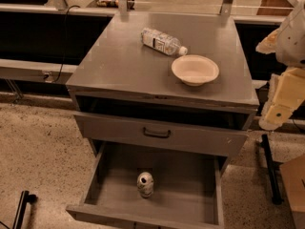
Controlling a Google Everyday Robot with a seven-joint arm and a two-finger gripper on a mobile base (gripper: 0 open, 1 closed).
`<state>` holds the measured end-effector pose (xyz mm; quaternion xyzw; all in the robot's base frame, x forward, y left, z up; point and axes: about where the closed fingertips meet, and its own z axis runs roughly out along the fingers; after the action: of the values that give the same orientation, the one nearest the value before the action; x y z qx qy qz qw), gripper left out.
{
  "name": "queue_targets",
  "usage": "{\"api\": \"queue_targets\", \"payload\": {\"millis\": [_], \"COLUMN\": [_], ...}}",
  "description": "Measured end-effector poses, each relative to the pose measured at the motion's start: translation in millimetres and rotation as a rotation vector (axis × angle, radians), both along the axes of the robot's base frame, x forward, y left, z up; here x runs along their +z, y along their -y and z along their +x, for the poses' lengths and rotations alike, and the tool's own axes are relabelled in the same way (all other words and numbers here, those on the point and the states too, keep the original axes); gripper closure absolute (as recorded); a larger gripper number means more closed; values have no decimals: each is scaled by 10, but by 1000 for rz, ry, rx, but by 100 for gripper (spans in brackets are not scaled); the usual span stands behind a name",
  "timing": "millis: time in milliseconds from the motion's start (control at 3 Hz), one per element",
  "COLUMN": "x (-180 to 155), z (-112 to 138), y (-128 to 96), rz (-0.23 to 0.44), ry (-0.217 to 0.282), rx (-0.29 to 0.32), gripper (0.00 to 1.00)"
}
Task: Pick 7up can from middle drawer and place on counter
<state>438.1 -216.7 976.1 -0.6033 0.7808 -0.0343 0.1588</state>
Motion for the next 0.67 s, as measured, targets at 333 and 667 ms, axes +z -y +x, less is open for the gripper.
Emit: {"api": "queue_targets", "payload": {"millis": [333,667], "x": [0,-19], "z": [0,23], "y": [-1,-47], "rz": [0,14], "ry": [0,11], "rx": [0,7], "gripper": [0,0]}}
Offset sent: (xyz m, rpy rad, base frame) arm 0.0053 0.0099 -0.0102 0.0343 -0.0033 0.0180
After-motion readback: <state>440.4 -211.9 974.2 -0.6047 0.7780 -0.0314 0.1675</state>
